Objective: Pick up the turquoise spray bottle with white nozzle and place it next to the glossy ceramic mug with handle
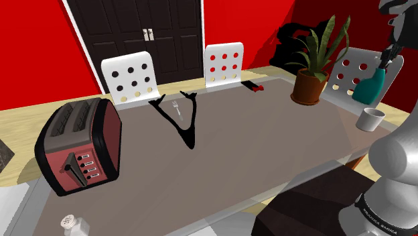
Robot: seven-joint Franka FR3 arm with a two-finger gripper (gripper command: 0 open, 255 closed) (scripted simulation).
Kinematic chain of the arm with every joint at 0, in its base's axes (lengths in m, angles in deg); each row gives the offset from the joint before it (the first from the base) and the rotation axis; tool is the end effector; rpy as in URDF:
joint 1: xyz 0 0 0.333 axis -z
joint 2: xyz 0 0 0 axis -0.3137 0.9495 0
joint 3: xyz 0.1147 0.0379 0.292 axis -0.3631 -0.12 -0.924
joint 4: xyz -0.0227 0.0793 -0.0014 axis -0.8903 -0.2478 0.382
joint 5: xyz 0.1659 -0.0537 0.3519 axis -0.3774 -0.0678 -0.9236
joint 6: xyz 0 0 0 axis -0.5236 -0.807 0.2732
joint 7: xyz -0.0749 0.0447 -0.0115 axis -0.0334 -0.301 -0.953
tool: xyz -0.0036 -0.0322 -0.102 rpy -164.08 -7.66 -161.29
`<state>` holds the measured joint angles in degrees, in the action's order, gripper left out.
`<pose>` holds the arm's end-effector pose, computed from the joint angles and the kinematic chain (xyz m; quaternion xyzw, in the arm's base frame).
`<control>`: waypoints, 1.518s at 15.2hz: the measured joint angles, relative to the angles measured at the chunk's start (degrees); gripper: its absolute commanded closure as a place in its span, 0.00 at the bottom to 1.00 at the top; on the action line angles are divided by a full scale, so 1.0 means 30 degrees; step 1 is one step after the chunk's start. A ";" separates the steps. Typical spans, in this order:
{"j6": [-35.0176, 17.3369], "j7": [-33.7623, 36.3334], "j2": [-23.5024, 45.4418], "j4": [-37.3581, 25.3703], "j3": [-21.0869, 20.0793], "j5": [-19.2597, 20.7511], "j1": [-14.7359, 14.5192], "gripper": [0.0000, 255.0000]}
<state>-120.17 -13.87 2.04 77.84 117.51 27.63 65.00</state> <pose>0.2386 -0.6305 0.5228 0.9960 -0.0891 -0.0008 0.0001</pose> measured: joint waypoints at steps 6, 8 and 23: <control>-0.1624 -0.0087 -0.0207 0.1839 -0.0016 0.0056 -0.0263 1.00; -0.2104 -0.0098 -0.0169 0.2294 -0.0046 0.0027 -0.0326 1.00; -0.4453 -0.0301 0.0153 0.4372 -0.0192 -0.0218 -0.0479 1.00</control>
<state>-133.53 -14.77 2.50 90.95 116.93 26.98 63.57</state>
